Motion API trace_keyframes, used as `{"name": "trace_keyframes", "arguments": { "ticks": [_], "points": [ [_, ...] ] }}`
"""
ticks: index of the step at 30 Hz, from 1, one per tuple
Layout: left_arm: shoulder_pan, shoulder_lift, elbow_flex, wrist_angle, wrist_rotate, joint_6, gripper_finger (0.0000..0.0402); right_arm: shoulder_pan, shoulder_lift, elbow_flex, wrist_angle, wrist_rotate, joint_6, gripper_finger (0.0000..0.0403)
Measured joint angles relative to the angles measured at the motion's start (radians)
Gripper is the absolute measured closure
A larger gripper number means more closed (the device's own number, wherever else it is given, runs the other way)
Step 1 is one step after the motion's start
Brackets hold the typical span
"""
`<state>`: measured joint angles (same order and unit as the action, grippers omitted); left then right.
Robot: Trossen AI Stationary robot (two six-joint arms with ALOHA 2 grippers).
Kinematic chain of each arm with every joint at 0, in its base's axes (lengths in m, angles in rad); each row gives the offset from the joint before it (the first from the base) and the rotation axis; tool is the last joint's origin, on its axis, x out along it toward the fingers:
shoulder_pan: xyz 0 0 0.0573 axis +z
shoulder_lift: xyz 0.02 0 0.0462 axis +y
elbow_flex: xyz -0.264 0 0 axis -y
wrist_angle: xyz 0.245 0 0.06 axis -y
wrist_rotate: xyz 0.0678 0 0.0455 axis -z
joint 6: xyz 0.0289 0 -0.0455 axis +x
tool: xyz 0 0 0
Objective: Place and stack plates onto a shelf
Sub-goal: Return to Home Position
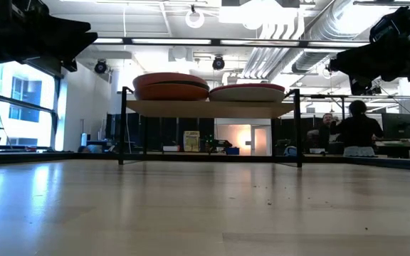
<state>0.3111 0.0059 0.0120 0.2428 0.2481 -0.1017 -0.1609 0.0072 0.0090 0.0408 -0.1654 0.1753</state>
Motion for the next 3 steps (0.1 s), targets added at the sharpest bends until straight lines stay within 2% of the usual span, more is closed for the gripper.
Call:
{"name": "trace_keyframes", "arguments": {
  "ticks": [3],
  "points": [
    [0.000, 0.000, 0.000, 0.000, 0.000, 0.000, 0.0273, 0.000, 0.000, 0.000, 0.000, 0.000, 0.000, 0.0324]
  ]
}}
